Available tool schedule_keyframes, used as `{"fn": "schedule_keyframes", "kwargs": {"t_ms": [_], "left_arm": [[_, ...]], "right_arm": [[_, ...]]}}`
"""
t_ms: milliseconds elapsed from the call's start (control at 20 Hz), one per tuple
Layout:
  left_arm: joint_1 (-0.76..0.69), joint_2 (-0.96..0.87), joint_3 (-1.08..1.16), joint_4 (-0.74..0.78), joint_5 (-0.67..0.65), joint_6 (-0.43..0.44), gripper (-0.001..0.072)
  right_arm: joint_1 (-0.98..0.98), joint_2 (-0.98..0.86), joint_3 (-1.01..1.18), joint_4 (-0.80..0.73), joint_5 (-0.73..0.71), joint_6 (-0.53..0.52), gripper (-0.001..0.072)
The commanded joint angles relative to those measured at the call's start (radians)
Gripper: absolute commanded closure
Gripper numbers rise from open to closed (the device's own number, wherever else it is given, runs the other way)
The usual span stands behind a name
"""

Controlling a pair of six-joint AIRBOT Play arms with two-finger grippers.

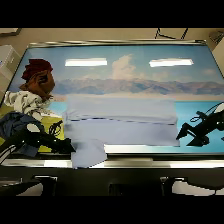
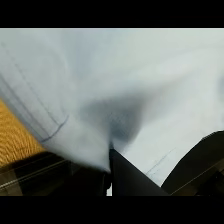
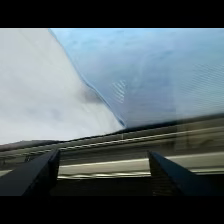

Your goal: Fold the clothes and pants, and hang the long-sleeved shirts on hangers.

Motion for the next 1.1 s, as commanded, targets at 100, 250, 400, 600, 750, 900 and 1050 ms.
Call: {"fn": "schedule_keyframes", "kwargs": {"t_ms": [100, 250, 400, 600, 750, 900, 1050], "left_arm": [[-0.003, 0.005, 0.000, 0.002, -0.006, -0.003, 0.0682], [-0.003, 0.005, 0.000, 0.002, -0.011, -0.003, 0.0682], [-0.003, 0.005, 0.000, 0.002, -0.012, -0.003, 0.0682], [-0.001, 0.006, 0.011, 0.005, -0.017, 0.005, 0.0683], [0.036, 0.006, 0.114, 0.006, -0.082, 0.008, 0.0683], [0.072, 0.000, 0.304, 0.030, -0.113, -0.039, 0.0685], [0.057, -0.063, 0.526, 0.039, -0.072, -0.060, 0.0685]], "right_arm": [[0.000, -0.001, -0.116, 0.087, -0.151, -0.040, 0.0135], [0.000, -0.001, -0.118, 0.128, -0.195, -0.045, 0.0212], [0.000, -0.001, -0.121, 0.132, -0.164, -0.045, 0.0306], [0.000, 0.000, -0.115, 0.140, -0.085, -0.083, 0.0668], [0.000, 0.000, -0.023, 0.174, -0.028, -0.092, 0.0671], [0.027, -0.002, 0.121, 0.194, -0.017, -0.043, 0.0673], [0.121, -0.056, 0.274, 0.175, -0.077, -0.006, 0.0672]]}}
